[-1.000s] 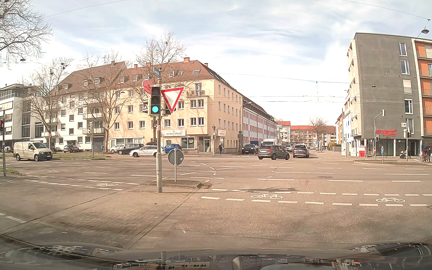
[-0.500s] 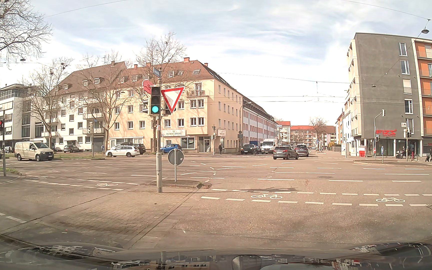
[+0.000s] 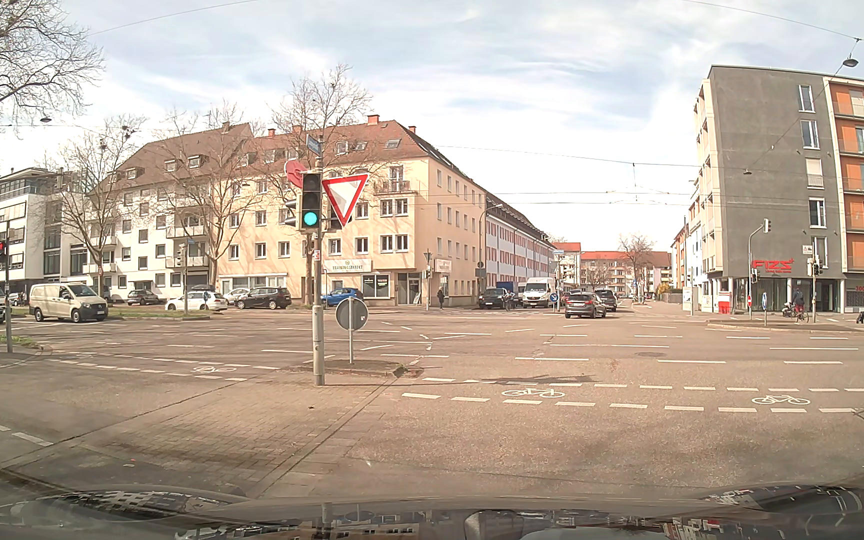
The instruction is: Follow the waypoints while adhering to traffic rules and regulations
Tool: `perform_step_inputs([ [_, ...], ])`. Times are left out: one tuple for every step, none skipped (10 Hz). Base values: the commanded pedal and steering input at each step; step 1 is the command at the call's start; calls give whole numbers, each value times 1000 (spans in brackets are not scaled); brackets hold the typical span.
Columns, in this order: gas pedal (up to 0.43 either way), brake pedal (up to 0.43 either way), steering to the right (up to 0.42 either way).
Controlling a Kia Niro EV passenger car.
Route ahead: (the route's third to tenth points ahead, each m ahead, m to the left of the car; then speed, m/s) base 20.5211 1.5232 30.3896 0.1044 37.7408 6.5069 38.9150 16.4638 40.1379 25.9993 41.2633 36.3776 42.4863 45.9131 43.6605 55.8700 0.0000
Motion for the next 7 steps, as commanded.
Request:
perform_step_inputs([
  [0, 305, 6],
  [0, 299, 6],
  [0, 299, 6],
  [0, 98, 6],
  [0, 0, 6],
  [0, 0, 6],
  [0, 0, 6],
])
